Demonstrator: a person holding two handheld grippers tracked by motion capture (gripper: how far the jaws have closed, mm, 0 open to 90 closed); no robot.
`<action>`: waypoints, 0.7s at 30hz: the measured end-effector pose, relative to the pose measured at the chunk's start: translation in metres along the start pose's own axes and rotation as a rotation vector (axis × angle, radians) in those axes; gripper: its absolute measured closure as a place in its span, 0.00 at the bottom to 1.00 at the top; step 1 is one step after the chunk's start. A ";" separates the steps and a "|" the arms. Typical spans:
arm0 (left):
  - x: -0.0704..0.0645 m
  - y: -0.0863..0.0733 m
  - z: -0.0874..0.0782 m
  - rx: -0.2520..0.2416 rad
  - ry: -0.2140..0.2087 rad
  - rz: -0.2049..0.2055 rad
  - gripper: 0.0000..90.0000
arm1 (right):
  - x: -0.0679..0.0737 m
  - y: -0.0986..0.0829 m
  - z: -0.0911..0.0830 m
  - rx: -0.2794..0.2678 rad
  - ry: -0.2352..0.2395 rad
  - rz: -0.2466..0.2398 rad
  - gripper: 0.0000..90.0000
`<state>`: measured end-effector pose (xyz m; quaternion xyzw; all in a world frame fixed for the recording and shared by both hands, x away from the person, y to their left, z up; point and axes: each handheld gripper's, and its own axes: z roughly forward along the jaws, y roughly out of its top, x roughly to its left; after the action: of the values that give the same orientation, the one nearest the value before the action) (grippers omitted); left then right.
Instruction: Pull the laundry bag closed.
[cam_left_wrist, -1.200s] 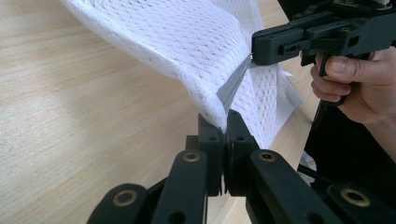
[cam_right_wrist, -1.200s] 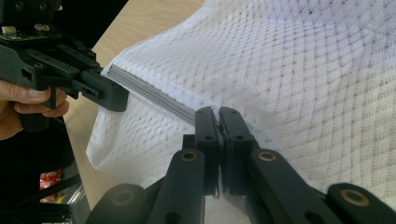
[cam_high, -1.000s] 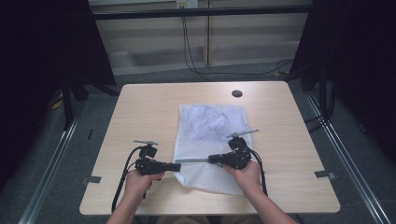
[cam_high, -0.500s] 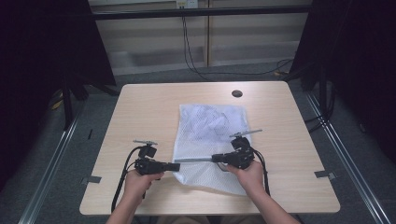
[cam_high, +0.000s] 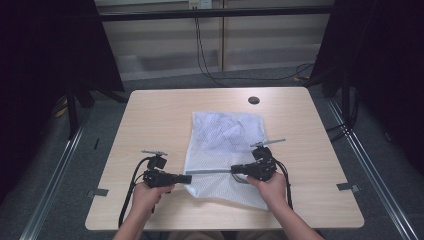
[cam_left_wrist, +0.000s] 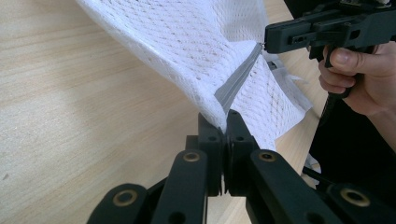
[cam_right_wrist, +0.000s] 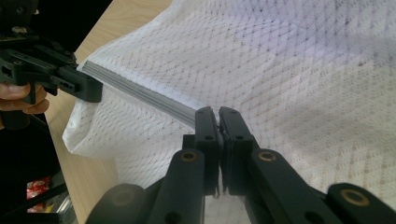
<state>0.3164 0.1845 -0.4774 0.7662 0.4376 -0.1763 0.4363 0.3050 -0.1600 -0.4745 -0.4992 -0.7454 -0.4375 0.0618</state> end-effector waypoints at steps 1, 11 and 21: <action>0.000 0.000 0.000 0.002 0.004 0.009 0.98 | -0.001 0.000 -0.001 0.000 0.002 0.002 0.96; 0.000 0.000 0.001 0.005 -0.001 0.007 0.98 | -0.002 -0.001 -0.003 -0.002 0.003 -0.001 0.96; -0.001 0.000 0.001 0.006 0.004 0.013 0.98 | -0.002 -0.001 -0.003 -0.002 0.002 -0.004 0.96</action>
<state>0.3161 0.1835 -0.4776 0.7707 0.4330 -0.1732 0.4342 0.3041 -0.1642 -0.4743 -0.4974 -0.7459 -0.4387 0.0612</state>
